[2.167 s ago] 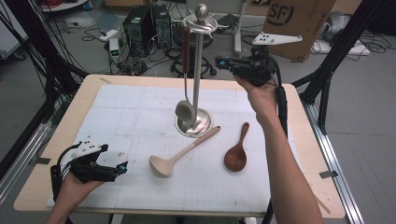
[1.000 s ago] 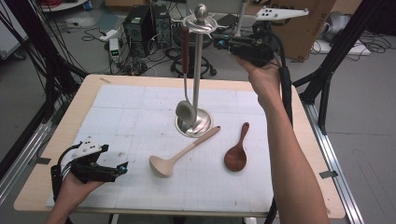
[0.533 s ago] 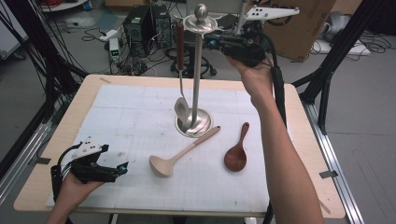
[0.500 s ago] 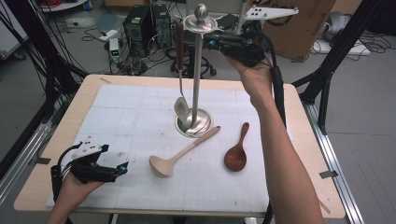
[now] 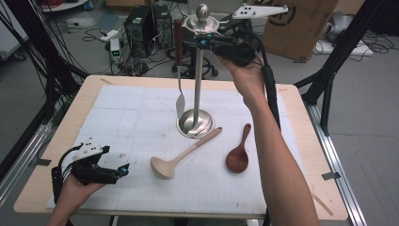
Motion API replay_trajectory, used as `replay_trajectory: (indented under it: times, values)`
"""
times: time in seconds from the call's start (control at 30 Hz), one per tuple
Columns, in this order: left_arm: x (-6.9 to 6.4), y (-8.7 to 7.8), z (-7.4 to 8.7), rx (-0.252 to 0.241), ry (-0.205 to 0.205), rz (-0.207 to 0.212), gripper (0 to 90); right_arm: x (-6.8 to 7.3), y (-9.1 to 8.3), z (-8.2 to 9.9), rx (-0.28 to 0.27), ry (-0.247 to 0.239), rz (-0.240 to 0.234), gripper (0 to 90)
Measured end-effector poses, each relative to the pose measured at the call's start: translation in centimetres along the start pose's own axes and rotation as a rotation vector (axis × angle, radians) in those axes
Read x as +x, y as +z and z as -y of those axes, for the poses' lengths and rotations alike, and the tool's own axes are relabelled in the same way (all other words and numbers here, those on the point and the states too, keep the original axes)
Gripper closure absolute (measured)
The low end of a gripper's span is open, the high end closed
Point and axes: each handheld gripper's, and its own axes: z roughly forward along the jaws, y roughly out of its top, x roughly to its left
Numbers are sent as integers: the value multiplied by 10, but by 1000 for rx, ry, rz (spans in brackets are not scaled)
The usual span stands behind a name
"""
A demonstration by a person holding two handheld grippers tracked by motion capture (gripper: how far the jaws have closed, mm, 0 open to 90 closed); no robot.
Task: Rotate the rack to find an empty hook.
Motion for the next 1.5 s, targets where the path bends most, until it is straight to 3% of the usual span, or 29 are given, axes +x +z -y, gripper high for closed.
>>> replay_trajectory:
  times: [0.3,0.6,0.83,1.1,1.5]
  values:
    - [0,-1,0,-3,-4,-3,16,0,0,0,9,-6,-15,895]
    - [0,0,0,0,0,-3,17,-10,-18,10,-8,-11,-44,894]
    - [0,0,0,2,1,-3,16,-22,-36,17,-20,13,-35,894]
    - [0,0,0,4,0,-3,16,-35,-53,19,-37,36,12,894]
    - [0,0,0,1,-1,-2,16,-39,-45,14,-45,36,24,894]
